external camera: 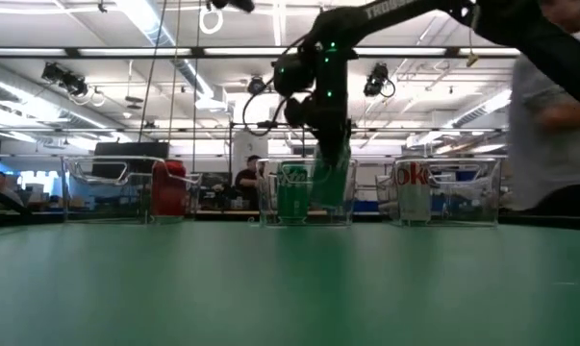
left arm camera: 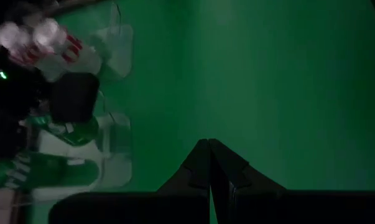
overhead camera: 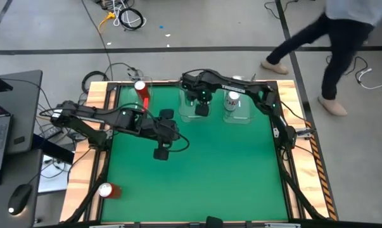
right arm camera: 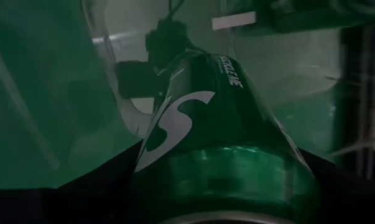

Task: Sort soda cans
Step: Put the green soda can into the center transparent bin, then put the red soda can into the left transparent bin

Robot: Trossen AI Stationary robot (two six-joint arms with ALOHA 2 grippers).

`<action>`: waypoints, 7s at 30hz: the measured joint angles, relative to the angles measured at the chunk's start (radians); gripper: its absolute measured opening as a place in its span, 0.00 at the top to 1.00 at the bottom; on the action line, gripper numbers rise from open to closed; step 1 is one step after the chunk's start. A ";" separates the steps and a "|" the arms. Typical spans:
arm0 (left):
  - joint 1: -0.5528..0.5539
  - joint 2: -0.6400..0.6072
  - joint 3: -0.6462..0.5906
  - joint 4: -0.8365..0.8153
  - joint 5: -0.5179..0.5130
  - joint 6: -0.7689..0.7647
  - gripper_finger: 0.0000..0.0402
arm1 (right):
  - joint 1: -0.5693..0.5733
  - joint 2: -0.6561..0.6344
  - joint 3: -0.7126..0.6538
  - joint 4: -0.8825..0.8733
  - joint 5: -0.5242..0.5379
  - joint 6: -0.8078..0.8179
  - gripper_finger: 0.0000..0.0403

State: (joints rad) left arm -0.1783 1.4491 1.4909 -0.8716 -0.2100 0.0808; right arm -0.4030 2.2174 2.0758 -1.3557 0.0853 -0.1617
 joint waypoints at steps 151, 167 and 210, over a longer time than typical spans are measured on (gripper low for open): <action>-0.565 0.018 -0.232 -0.424 0.616 -1.653 0.84 | 0.514 -0.370 -0.862 1.407 -0.429 0.091 0.97; -0.596 0.058 -0.232 -0.377 0.755 -1.825 0.41 | 0.568 -0.370 -0.863 1.407 -0.477 0.029 0.98; -0.688 0.067 -0.237 -0.464 0.455 -1.860 1.00 | 0.580 -0.369 -0.863 1.427 -0.468 0.001 0.98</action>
State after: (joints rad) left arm -0.8661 1.5158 1.2536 -1.3355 0.2449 -1.7794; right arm 0.1765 1.8481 1.2133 0.0711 -0.3828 -0.1603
